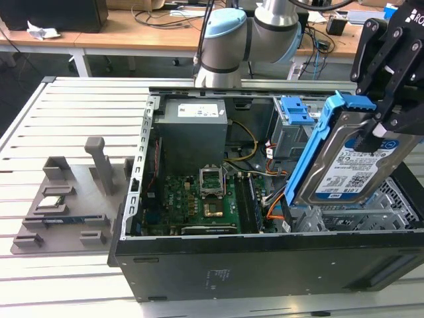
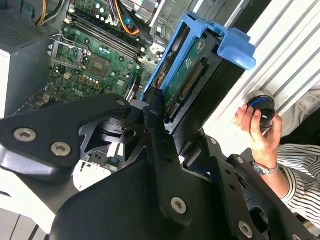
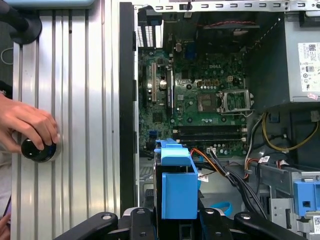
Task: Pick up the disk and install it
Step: 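Pick up the disk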
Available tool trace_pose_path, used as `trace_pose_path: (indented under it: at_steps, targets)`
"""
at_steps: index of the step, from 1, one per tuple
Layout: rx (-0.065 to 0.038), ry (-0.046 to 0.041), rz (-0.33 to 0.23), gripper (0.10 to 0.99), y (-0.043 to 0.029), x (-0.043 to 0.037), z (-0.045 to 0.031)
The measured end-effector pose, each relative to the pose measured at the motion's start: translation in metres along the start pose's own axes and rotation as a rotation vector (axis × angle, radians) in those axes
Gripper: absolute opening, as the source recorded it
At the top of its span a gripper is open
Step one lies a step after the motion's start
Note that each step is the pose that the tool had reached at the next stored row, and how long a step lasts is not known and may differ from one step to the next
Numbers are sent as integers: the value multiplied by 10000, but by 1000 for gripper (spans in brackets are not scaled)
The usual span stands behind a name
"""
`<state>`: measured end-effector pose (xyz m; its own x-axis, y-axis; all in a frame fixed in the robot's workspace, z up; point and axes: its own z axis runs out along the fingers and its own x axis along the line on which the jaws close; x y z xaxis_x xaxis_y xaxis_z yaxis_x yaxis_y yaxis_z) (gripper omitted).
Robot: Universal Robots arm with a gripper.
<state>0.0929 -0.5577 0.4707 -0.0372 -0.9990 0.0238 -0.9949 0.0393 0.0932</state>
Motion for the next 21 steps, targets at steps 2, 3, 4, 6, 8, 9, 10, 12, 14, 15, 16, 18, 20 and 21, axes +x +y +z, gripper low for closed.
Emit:
trace_pose_path:
  at_steps: [2,3,4,6,8,9,10,12,14,15,16,18,20,21]
  targets:
    - [2,42,4,361,-31,-10,43]
    - [2,54,6,361,-46,-13,55]
    - [2,61,6,361,-56,-15,60]
    - [3,83,8,361,-99,-24,67]
    - [3,104,10,361,-135,-35,71]
    - [4,111,11,361,-148,-39,73]
    - [5,119,12,361,-166,-43,75]
    - [5,129,12,361,-189,-49,79]
    - [5,140,13,361,-202,-54,90]
    - [5,146,14,361,-213,-58,100]
    - [6,153,15,361,-238,-66,102]
    - [6,163,16,361,-281,-87,100]
    - [6,168,16,361,-341,-133,99]
    - [6,167,16,361,-368,-155,99]
